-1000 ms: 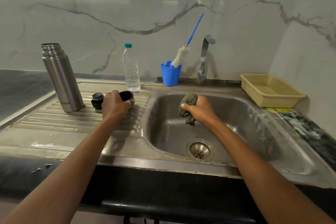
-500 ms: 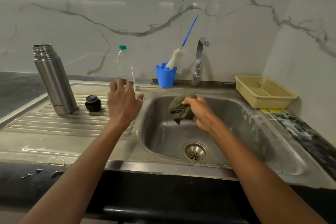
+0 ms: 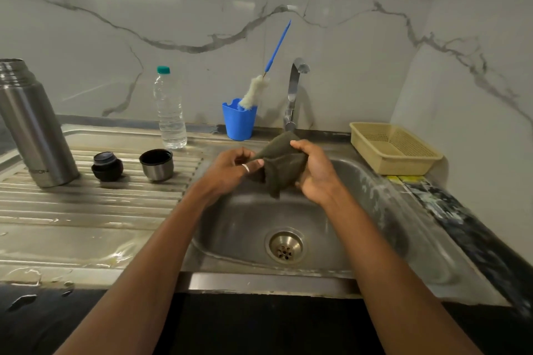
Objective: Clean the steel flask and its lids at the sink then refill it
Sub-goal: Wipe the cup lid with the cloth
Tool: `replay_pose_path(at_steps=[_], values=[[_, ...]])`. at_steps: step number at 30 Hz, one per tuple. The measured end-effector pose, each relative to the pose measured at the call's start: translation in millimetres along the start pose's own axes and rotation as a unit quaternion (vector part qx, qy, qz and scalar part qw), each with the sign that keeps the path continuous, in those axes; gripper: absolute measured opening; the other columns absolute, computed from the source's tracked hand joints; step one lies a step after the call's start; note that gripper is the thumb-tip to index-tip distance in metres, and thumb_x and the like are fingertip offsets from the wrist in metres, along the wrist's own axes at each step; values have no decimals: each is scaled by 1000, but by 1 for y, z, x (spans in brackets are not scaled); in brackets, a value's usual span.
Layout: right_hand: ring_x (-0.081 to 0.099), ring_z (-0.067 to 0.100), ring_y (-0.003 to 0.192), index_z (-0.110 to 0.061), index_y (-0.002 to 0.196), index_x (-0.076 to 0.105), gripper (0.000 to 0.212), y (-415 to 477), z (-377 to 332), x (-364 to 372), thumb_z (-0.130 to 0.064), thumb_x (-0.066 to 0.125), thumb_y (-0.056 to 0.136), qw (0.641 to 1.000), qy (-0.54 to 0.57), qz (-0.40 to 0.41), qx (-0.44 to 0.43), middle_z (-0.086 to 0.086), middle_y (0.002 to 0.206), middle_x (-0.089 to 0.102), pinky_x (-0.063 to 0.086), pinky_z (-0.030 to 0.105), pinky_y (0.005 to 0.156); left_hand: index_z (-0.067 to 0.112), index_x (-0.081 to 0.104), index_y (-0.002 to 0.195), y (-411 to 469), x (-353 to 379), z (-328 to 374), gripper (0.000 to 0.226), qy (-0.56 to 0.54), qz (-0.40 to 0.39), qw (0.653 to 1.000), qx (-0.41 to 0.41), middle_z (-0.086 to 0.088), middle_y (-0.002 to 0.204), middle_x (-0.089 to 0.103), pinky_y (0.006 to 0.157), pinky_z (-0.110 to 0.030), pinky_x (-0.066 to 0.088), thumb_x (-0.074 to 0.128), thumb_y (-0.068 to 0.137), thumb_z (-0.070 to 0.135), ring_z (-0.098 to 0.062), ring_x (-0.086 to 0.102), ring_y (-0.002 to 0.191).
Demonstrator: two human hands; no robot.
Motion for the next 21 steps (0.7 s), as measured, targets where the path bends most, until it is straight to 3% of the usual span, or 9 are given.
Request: replay_pose_path(at_steps=[4, 9, 15, 17, 21], values=[[70, 18, 100, -18, 98, 72, 10, 1, 3, -7, -26, 70, 94, 983, -182, 18, -13, 0, 98, 76, 54, 41, 92, 19, 69, 104, -3, -6, -3, 21, -56, 38, 997, -20, -8, 105, 71, 89, -38, 54, 70, 95, 38, -21, 65, 99], [75, 25, 99, -7, 108, 71, 15, -1, -1, -5, -16, 64, 99, 990, -140, -5, -28, 11, 103, 78, 59, 42, 92, 22, 69, 102, -3, -7, -5, 19, -108, 78, 990, -39, -5, 103, 73, 88, -39, 58, 75, 91, 37, -23, 69, 101], [74, 20, 96, -8, 111, 71, 17, -6, -1, -4, -16, 59, 102, 988, -153, -4, -30, 10, 104, 78, 61, 36, 87, 19, 72, 101, 2, 2, -6, 23, -180, 126, 972, -78, -1, 94, 76, 66, -28, 54, 76, 90, 38, -19, 72, 90], [75, 21, 96, -10, 111, 70, 16, -5, -1, -2, -17, 58, 103, 991, -129, -1, -28, 10, 104, 78, 61, 38, 88, 14, 72, 108, 1, 6, -6, 34, -226, 95, 962, -119, -4, 97, 78, 68, -31, 57, 74, 91, 43, -20, 73, 93], [74, 20, 91, -7, 112, 67, 15, -5, -9, 1, -13, 57, 103, 999, -18, -3, -26, 13, 103, 76, 63, 31, 75, 13, 70, 121, -4, 7, -5, 52, -253, -15, 948, -193, -6, 112, 77, 95, -40, 57, 78, 84, 50, -22, 73, 107]])
Point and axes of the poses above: each hand's wrist, its own y-axis towards the middle knuckle, its own x-axis out of the palm, z = x × y, the point moved 1 cm from there along y, towards the middle knuckle
